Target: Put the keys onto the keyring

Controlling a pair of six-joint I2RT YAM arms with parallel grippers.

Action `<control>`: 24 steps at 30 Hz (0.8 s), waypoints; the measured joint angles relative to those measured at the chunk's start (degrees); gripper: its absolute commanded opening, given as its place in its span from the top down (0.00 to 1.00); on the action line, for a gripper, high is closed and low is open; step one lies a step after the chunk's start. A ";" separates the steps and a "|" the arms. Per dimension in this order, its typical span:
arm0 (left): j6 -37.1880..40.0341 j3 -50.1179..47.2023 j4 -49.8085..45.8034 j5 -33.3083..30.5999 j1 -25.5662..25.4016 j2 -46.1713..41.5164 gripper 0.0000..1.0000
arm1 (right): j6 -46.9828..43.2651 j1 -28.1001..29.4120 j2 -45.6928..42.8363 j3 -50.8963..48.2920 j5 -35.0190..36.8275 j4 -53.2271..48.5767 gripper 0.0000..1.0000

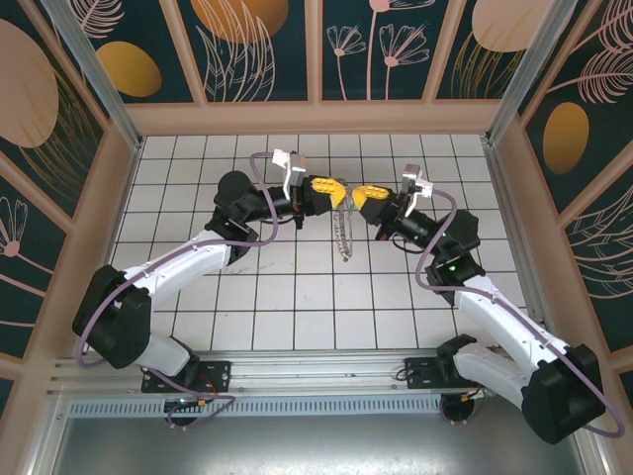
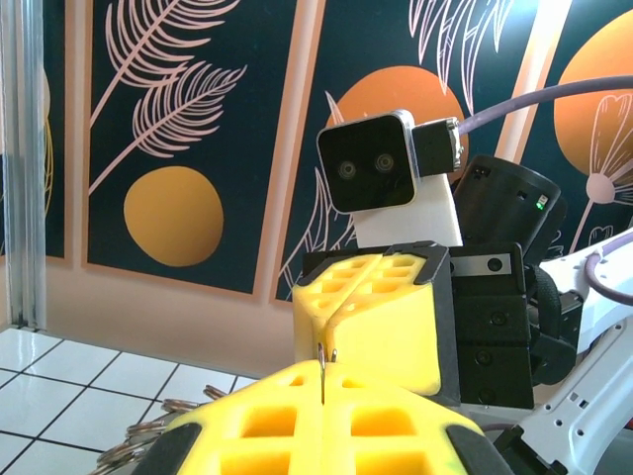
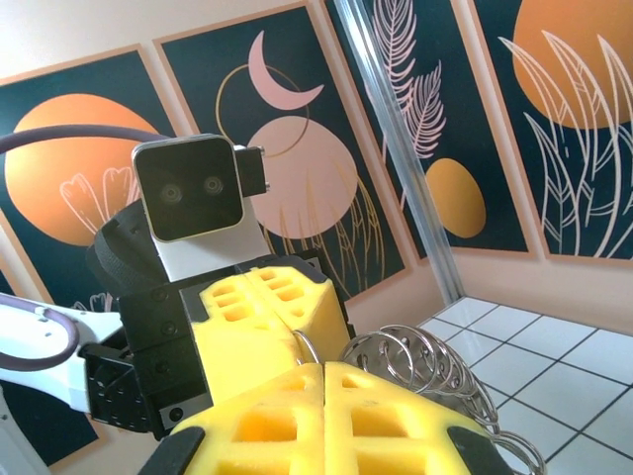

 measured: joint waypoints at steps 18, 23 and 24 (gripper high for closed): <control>-1.68 -0.42 6.32 -3.17 -0.04 -0.04 1.00 | 2.25 -7.06 -6.34 -0.13 -1.49 -6.34 0.51; -3.19 -0.48 7.98 -3.15 -0.04 -0.02 1.00 | 4.59 -7.13 -4.00 0.37 -1.77 -5.18 0.50; -3.67 -0.52 8.55 -3.15 -0.04 0.00 1.00 | 5.27 -7.13 -3.10 0.37 -2.12 -4.33 0.50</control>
